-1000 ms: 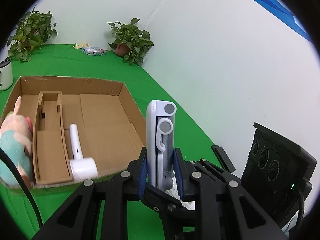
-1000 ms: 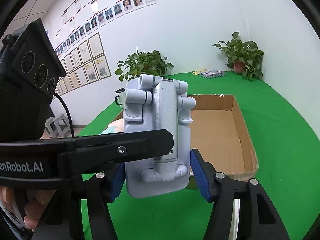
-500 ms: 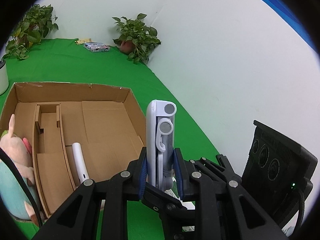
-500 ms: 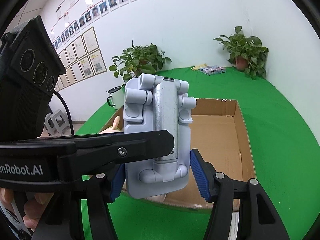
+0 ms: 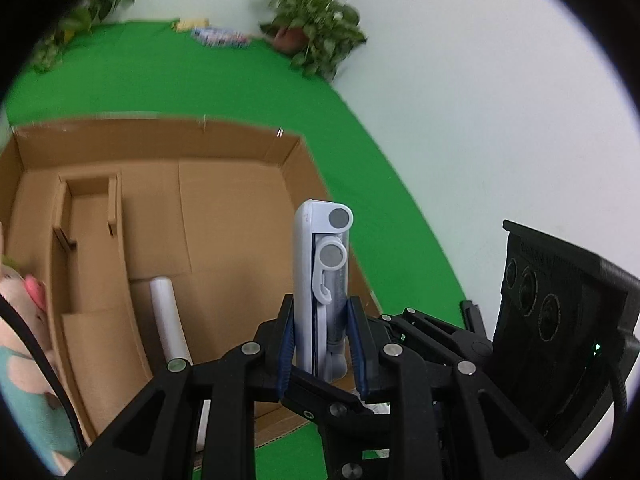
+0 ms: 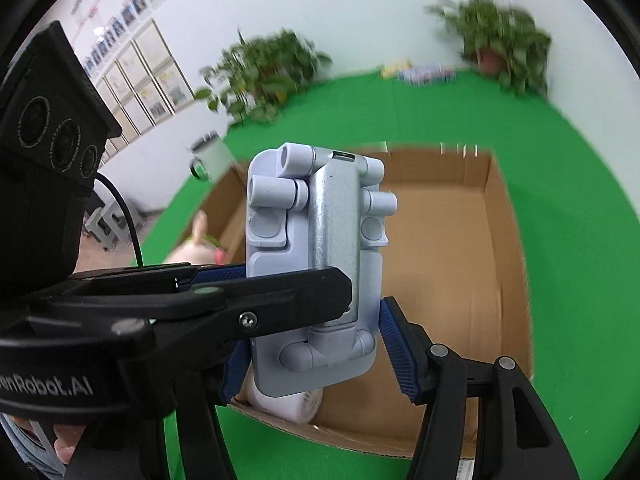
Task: Organize objects
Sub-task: 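Lower the phone stand into the box beside the hair dryer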
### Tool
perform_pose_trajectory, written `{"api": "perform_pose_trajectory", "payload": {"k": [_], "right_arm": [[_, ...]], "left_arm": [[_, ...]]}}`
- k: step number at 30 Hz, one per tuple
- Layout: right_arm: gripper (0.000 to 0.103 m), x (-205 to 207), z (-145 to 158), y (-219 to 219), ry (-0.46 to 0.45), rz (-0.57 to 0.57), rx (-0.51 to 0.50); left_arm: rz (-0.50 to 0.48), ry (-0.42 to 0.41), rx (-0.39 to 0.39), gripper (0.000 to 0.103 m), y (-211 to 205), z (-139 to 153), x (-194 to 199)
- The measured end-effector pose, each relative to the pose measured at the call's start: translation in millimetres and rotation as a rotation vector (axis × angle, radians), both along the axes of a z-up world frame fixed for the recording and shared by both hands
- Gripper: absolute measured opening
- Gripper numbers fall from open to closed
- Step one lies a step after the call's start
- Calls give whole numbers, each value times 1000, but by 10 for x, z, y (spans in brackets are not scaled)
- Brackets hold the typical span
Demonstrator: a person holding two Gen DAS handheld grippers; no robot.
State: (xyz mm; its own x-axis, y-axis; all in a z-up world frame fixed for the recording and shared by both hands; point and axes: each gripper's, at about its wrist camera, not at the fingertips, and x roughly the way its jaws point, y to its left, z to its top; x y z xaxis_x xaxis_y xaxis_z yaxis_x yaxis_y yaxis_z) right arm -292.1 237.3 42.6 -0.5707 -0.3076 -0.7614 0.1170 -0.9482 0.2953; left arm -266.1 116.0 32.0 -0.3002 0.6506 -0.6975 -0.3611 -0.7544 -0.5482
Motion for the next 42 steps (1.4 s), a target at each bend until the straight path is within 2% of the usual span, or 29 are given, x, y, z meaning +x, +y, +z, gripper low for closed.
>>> {"api": "perform_pose_trajectory", "payload": {"k": [6, 9, 15, 18, 21, 24, 28, 33, 37, 41, 42], "right_arm": [[57, -163, -725, 154, -190, -6, -55], [57, -141, -991, 170, -242, -2, -62], [56, -164, -1288, 166, -317, 7, -56], [56, -207, -1291, 169, -330, 0, -67], [57, -226, -1300, 140, -337, 4, -70], [57, -234, -1327, 149, -352, 1, -93], [59, -248, -1347, 148, -352, -9, -118], [64, -211, -1351, 222, -370, -9, -193], [65, -176, -1287, 247, -353, -17, -164], [64, -184, -1244, 328, -337, -52, -121], [61, -200, -1262, 327, -346, -51, -111]], "left_arm": [[-11, -130, -53, 23, 140, -607, -77], [-14, -175, -56, 23, 161, -802, -104], [-10, -215, -70, 23, 160, -1000, -139], [-3, -231, -62, 24, 121, -1039, -141], [0, -232, -83, 25, 116, -1041, -130], [21, -247, -138, 29, 103, -1037, -138], [38, -203, -188, 29, 54, -885, -110], [52, -126, -189, 29, -86, -590, -80], [86, -56, -176, 29, -296, -375, -47], [108, -21, -170, 29, -485, -299, 87], [115, -14, -176, 29, -526, -298, 120]]}}
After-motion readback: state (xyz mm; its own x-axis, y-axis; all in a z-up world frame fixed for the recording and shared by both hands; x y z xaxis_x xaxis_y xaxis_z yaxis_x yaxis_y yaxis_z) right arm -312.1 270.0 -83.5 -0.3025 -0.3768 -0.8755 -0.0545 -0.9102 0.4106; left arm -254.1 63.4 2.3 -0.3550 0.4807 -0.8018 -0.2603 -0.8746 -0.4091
